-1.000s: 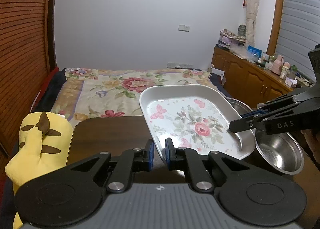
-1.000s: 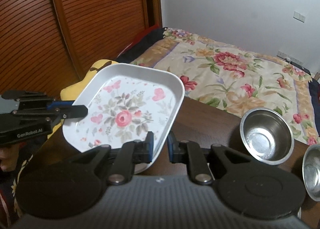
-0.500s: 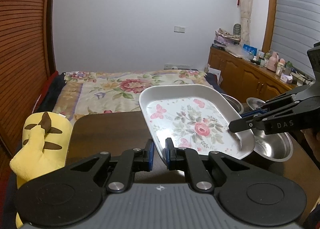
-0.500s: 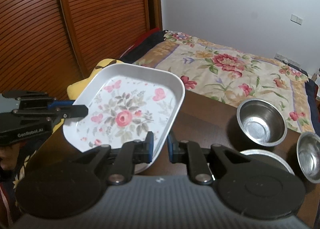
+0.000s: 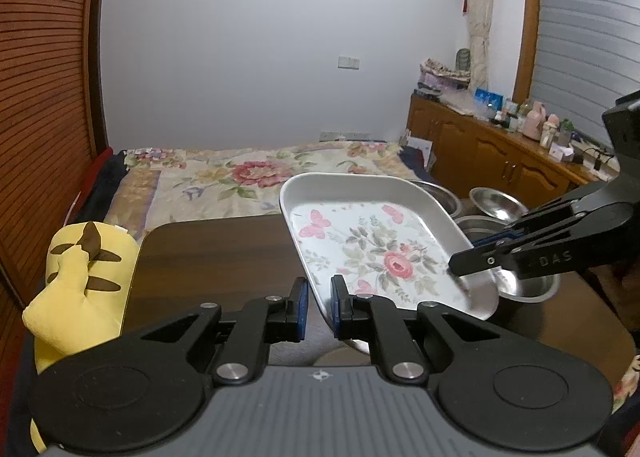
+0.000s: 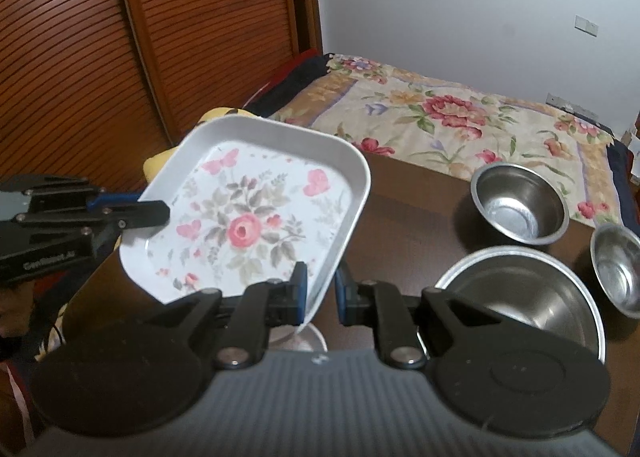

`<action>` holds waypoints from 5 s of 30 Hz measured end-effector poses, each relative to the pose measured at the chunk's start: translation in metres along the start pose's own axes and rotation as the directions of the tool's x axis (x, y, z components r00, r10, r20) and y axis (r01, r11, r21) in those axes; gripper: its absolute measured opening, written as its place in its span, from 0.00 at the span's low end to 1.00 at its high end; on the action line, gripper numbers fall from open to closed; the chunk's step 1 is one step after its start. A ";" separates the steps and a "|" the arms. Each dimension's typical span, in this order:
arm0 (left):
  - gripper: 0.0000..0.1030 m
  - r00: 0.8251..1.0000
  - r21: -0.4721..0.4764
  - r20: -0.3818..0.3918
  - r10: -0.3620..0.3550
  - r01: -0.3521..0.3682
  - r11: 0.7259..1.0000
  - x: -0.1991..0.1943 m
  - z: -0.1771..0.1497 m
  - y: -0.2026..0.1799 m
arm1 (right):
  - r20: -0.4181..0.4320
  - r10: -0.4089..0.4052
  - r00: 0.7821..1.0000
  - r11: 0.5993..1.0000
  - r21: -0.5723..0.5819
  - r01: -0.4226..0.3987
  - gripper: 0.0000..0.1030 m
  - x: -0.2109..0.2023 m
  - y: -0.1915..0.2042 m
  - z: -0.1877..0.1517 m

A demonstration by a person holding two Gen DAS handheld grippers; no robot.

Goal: Organize plates and bowls

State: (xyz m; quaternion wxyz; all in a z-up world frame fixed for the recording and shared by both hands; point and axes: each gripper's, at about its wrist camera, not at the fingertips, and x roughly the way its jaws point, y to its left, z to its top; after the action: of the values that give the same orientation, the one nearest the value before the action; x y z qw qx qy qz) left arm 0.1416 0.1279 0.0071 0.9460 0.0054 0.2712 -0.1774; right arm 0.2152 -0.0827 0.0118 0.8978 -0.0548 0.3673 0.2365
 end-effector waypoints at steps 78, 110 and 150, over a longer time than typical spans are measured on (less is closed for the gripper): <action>0.14 0.986 0.032 -0.144 0.087 -0.083 0.996 0.002 -0.088 -0.032 | 0.070 0.014 0.997 0.998 0.062 -0.019 0.16 -0.008 0.020 -0.102; 0.58 0.998 0.104 -0.013 -0.069 0.070 0.992 0.074 -0.016 -0.134 | 0.326 -0.281 0.903 0.957 0.168 0.237 0.18 -0.092 -0.100 -0.104; 0.43 0.990 -0.031 -0.110 -0.089 0.086 0.996 0.148 0.004 -0.148 | 0.256 -0.146 0.956 0.962 0.262 0.077 0.30 -0.024 -0.174 -0.101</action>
State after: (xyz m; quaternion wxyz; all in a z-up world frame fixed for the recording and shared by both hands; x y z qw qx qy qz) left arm 0.2102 -0.0601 -0.0531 0.9208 -0.0089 0.3256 -0.2146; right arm 0.2171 -0.2731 -0.0577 0.9516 0.0706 0.2631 0.1423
